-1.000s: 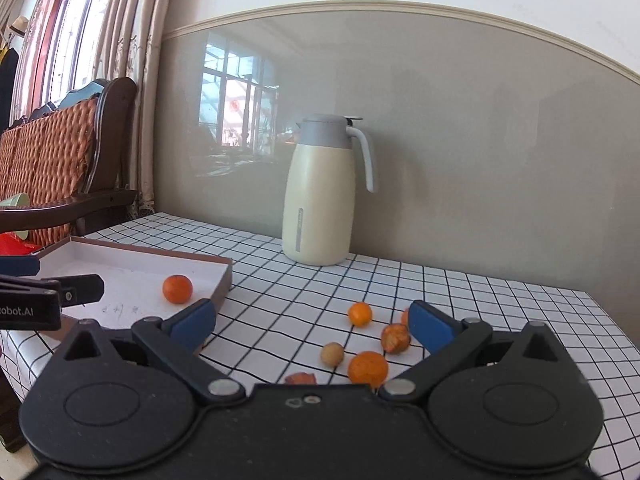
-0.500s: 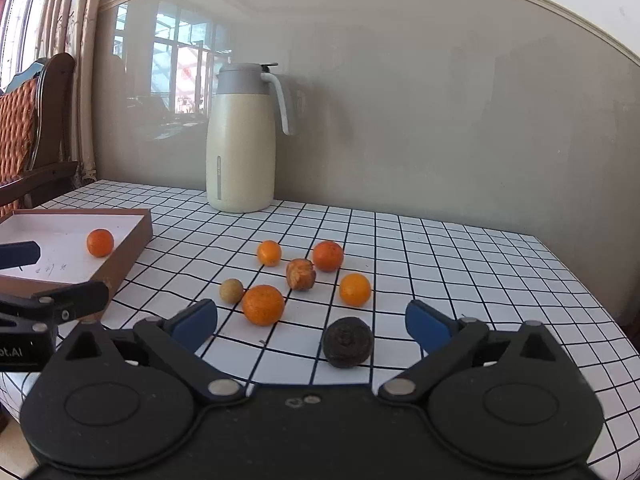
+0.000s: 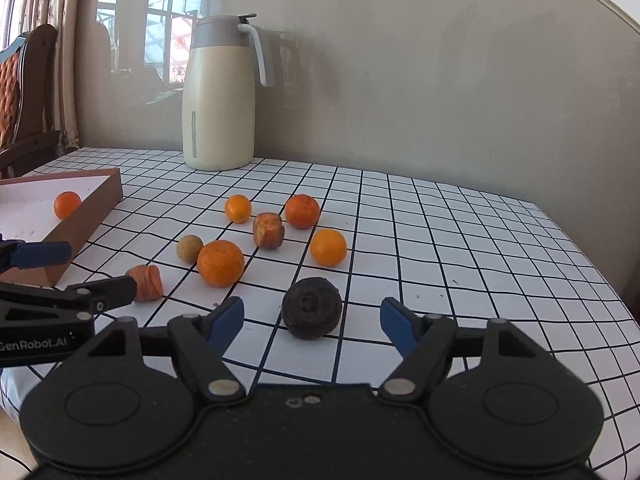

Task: Organize fruits
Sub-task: 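Grasp the brown round fruit with the left tool while the right tool grasps the dark fruit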

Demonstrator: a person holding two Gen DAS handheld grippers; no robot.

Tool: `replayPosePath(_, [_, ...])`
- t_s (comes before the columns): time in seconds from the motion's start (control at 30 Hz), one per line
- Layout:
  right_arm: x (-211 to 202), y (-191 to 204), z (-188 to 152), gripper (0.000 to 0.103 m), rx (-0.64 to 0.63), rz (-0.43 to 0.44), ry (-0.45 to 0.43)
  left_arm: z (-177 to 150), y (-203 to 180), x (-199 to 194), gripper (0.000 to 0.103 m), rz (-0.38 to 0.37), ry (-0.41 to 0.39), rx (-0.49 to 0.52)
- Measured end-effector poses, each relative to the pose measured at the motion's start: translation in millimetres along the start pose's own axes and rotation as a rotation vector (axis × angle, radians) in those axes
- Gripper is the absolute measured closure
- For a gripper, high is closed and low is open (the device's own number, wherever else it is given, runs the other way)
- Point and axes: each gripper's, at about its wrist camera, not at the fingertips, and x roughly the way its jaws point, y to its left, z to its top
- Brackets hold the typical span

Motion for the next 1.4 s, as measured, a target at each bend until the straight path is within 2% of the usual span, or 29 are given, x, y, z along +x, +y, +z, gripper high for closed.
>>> replayPosePath(0.2, [14.4, -1.7, -0.5, 0.043, 0.005, -0.004, 0.024, -1.9, 0.1, 17.8, 0.037, -0.004, 0.056, -0.038])
replayPosePath(0.43, [26.7, -4.7, -1.6, 0.050, 0.013, 0.004, 0.050, -1.2, -5.3, 30.5, 0.040, -0.013, 0.088, -0.042])
replayPosePath(0.57, [32.1, -3.7, -0.6, 0.052, 0.011, 0.008, 0.058, 0.2, -5.6, 35.6, 0.041, -0.007, 0.092, -0.044])
replayPosePath(0.8, [39.9, -4.5, 0.0, 0.054, 0.019, 0.005, 0.066, 1.8, -10.3, 43.2, 0.049, -0.006, 0.100, -0.028])
replayPosePath(1.03, [47.0, -6.6, -0.2, 0.065, 0.031, 0.009, 0.082, 1.8, -16.5, 45.4, 0.053, 0.005, 0.094, -0.004])
replayPosePath(1.17, [48.4, -6.9, 0.4, 0.070, 0.038, 0.027, 0.085, 2.6, -19.9, 45.8, 0.067, -0.006, 0.088, 0.006])
replayPosePath(1.4, [46.1, -8.6, 0.8, 0.071, 0.054, 0.029, 0.086, 3.4, -21.2, 45.6, 0.067, -0.013, 0.083, 0.008])
